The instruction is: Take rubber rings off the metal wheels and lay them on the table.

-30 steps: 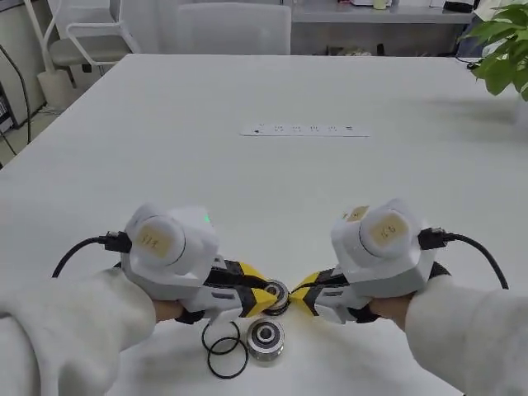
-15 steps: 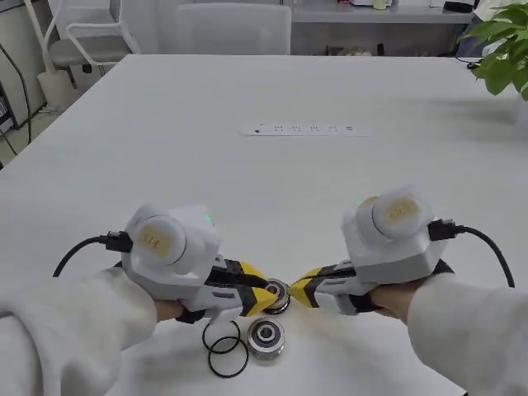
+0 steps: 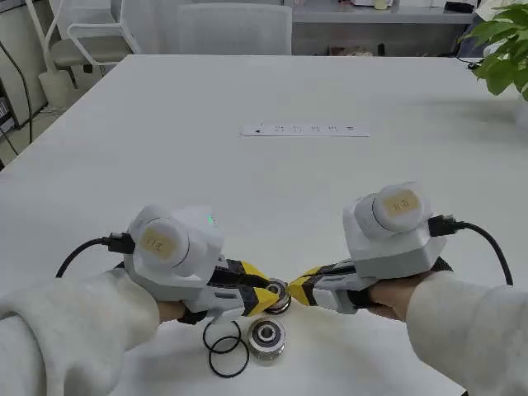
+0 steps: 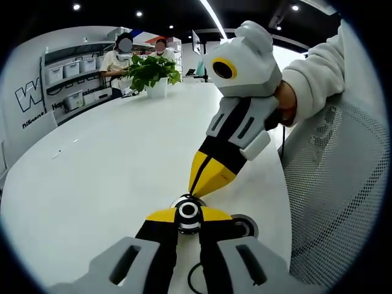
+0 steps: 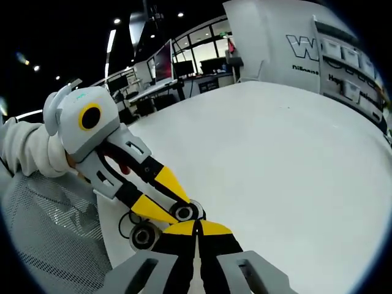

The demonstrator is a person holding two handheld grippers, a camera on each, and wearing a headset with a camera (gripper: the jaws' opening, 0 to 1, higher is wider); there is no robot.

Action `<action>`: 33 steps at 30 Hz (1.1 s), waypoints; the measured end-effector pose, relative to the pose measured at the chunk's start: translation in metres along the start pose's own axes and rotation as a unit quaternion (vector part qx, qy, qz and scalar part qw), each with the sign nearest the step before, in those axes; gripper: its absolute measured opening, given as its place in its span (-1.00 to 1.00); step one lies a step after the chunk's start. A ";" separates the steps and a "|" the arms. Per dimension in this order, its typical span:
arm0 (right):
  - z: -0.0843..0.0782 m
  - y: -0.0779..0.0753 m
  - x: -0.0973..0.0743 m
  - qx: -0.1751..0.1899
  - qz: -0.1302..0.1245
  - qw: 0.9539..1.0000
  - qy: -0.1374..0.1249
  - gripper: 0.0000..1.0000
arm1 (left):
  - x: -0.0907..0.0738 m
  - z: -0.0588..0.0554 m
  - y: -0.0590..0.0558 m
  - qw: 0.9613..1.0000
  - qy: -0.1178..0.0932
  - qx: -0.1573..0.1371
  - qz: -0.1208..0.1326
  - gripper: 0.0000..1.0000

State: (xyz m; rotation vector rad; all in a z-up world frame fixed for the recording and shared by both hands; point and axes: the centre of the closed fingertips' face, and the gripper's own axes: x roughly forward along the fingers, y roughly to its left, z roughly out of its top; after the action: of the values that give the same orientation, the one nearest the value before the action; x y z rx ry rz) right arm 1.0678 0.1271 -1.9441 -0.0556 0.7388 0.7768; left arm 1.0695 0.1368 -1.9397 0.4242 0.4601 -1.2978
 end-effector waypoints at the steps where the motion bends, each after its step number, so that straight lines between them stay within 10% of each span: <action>1: 0.000 0.000 0.000 0.000 0.000 1.000 0.000 -1.00 | 0.000 0.000 0.000 1.000 0.000 0.000 0.000 -0.85; 33: 0.005 0.006 -0.001 0.018 0.011 1.000 -0.009 -1.00 | 0.000 0.000 -0.001 1.000 -0.006 0.000 0.000 -0.85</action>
State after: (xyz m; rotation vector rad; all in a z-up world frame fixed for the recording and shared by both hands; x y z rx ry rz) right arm 1.0663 0.1325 -1.9388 -0.0071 0.7375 0.7840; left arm 1.0688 0.1366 -1.9397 0.4149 0.4503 -1.3003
